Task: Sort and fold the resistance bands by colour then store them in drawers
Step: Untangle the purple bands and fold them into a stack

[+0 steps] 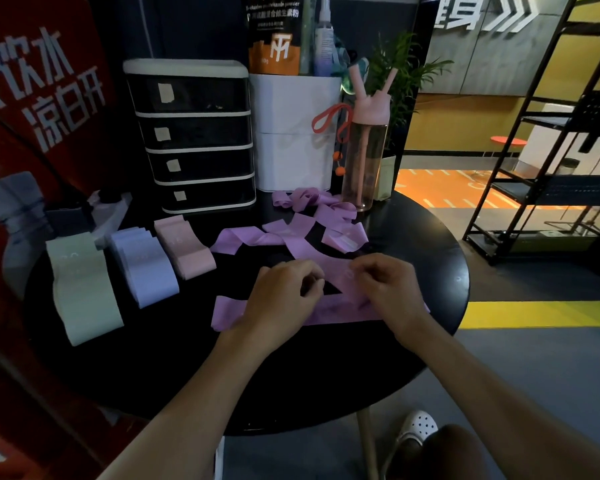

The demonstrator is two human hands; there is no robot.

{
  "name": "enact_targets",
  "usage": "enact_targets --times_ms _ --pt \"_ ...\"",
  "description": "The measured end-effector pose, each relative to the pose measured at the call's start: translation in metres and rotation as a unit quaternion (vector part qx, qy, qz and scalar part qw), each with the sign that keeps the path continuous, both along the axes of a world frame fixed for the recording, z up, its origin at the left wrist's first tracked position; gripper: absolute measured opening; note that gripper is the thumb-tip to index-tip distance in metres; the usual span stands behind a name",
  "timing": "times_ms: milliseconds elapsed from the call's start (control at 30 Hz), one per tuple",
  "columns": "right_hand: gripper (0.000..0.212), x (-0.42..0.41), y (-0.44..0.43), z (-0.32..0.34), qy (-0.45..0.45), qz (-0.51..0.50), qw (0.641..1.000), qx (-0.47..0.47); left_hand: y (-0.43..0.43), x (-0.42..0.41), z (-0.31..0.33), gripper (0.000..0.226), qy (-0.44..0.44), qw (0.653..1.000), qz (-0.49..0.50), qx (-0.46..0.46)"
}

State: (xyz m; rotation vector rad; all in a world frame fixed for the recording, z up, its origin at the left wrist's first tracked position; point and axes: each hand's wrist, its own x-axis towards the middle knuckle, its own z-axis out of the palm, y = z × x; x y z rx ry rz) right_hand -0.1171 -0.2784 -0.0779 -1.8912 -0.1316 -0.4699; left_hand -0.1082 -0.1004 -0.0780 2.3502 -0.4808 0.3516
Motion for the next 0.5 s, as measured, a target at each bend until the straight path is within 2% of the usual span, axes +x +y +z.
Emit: enact_targets --times_ms 100,200,267,300,400,500 --pt "0.038 -0.006 0.004 0.011 0.025 0.004 0.997 0.069 0.003 -0.002 0.004 0.014 0.018 0.998 0.022 -0.061" --pt "0.033 -0.015 0.013 0.020 0.053 0.029 0.985 0.163 0.003 -0.007 0.012 0.046 0.040 0.990 0.019 -0.130" --pt "0.032 -0.022 0.020 0.025 0.074 0.065 0.974 0.206 0.003 -0.014 0.022 0.057 0.053 0.981 -0.003 -0.189" --pt "0.034 -0.026 0.023 0.027 0.080 0.079 0.972 0.208 0.003 -0.018 0.027 0.053 0.060 0.974 -0.010 -0.216" --pt "0.033 -0.037 0.030 0.035 0.076 0.104 0.974 0.186 0.010 -0.026 0.041 0.015 0.066 0.955 -0.007 -0.289" --pt "0.027 -0.044 0.034 0.044 0.070 0.120 0.980 0.143 0.021 -0.027 0.050 0.010 0.038 0.953 -0.003 -0.300"
